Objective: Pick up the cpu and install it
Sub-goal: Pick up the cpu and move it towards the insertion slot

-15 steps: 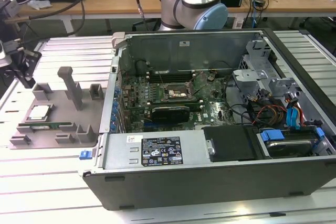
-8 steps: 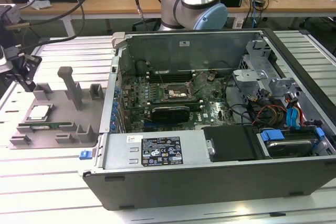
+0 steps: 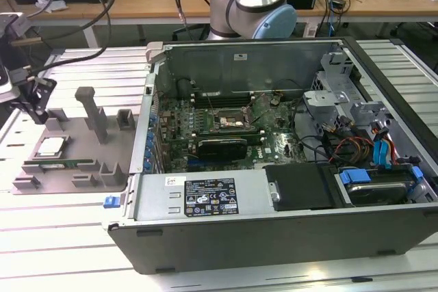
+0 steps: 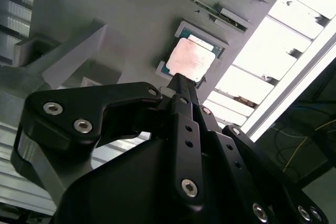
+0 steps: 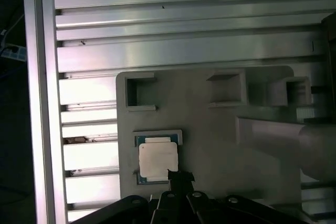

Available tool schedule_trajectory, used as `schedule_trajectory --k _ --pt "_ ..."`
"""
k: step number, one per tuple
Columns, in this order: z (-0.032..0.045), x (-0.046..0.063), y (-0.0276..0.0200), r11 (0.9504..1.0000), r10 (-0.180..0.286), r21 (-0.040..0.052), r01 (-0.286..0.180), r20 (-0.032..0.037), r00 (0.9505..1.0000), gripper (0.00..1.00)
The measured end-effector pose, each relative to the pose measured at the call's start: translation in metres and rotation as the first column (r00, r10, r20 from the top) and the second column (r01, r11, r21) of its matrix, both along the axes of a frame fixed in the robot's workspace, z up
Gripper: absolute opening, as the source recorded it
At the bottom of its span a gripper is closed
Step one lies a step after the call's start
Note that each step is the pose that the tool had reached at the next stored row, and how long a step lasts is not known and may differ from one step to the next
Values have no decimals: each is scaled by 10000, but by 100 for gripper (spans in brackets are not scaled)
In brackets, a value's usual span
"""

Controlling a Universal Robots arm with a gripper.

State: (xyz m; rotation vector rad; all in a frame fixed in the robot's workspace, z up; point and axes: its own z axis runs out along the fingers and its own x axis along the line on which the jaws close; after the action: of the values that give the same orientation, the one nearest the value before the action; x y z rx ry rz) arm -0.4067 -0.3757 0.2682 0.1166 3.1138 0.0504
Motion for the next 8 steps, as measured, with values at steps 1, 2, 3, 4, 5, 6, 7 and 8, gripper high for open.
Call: schedule_trajectory --k 1,2,3,4,5,6,7,8 --pt "-20 -3 0 10000 0 0 0 1 10000 11" --pt "-68 -12 0 10000 0 0 0 1 10000 11" --pt "-122 -18 0 10000 0 0 0 1 10000 11" --pt "-145 -20 0 10000 0 0 0 1 10000 11" --pt "-156 -22 0 10000 0 0 0 1 10000 11" --pt "-175 -23 0 10000 1 0 -1 0 10000 11" --pt "-189 -24 0 10000 1 0 -1 0 10000 11" --pt "-201 -25 0 10000 0 0 0 0 10000 11"
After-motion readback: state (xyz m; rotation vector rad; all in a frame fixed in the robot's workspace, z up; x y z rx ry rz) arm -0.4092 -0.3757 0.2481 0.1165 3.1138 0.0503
